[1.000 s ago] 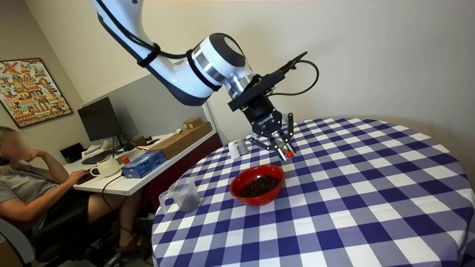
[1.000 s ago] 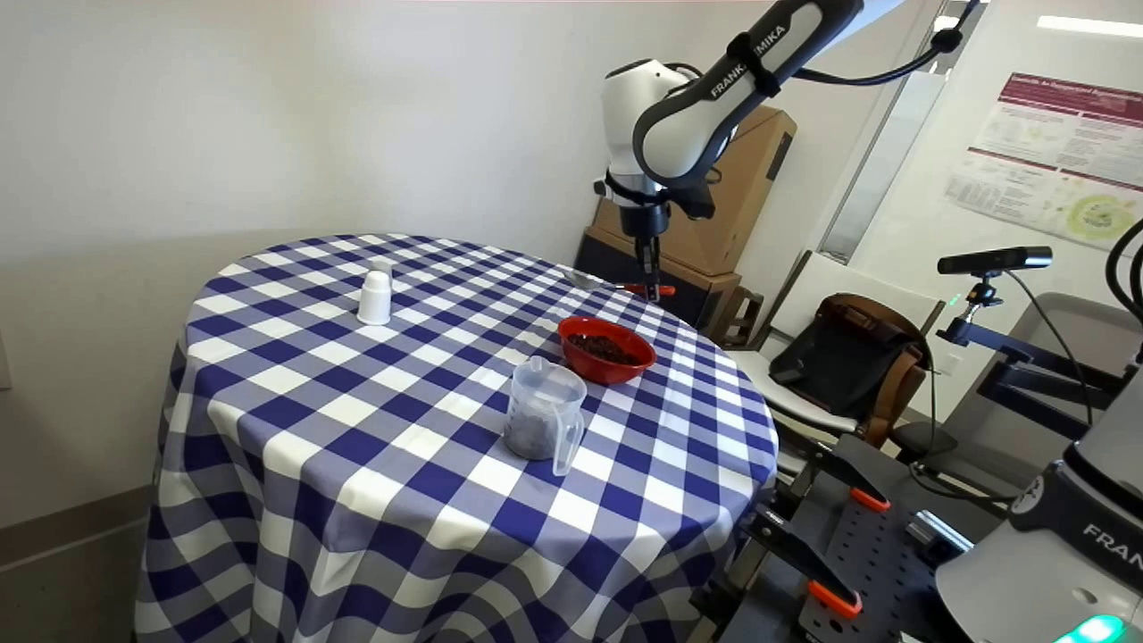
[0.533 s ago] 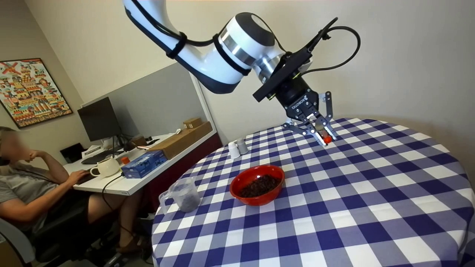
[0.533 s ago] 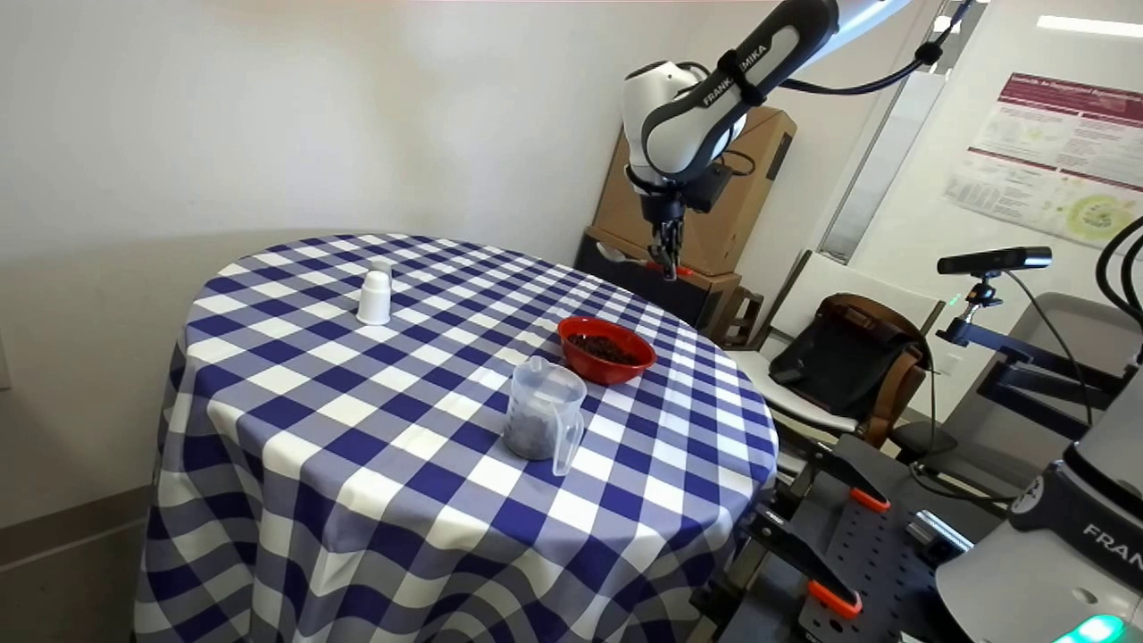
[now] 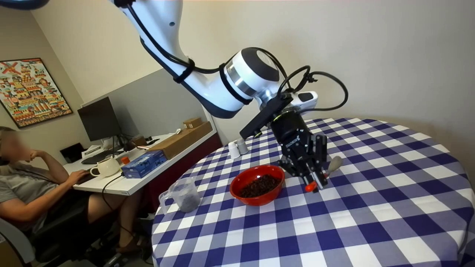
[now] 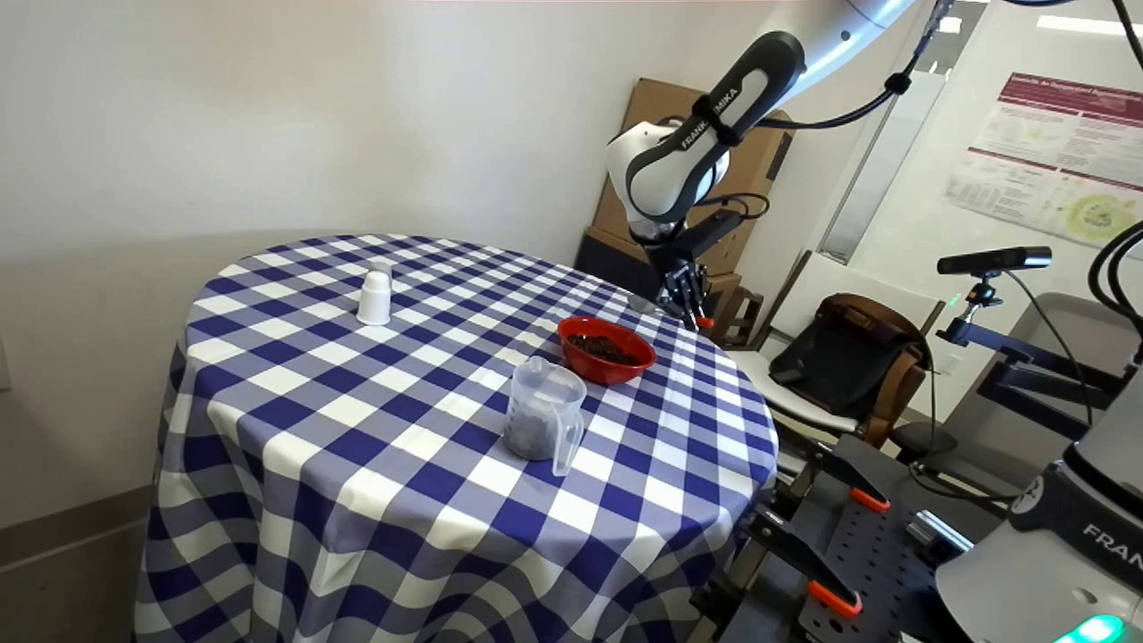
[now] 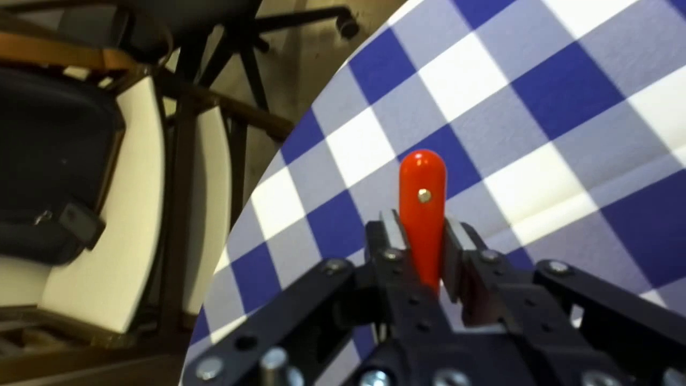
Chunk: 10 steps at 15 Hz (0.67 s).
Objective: Put the spoon in the red bowl then take it out of the bowl and set it down on the table
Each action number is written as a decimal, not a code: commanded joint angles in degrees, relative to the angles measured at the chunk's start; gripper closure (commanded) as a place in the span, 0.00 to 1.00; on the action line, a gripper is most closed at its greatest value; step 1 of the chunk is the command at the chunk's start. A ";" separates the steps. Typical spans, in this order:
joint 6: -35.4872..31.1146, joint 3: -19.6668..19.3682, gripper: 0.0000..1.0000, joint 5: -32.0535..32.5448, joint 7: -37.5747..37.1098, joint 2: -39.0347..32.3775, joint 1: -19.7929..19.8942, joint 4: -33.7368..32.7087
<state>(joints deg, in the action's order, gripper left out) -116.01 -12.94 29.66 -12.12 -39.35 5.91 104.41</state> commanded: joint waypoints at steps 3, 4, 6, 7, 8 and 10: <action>9.09 2.42 0.95 -10.57 2.98 -1.88 1.30 -0.06; 9.87 2.72 0.95 -11.76 3.79 -2.21 1.59 -0.04; 11.07 3.27 0.95 -13.84 5.88 -2.84 2.39 -0.20; 11.12 3.47 0.95 -14.47 7.30 -3.15 2.89 -0.22; 11.10 3.63 0.95 -15.00 8.74 -3.42 3.36 -0.25; 10.92 3.42 0.95 -14.86 10.95 -4.13 4.04 -0.41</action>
<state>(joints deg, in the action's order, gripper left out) -106.48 -10.07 16.28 -5.29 -42.54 8.27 104.87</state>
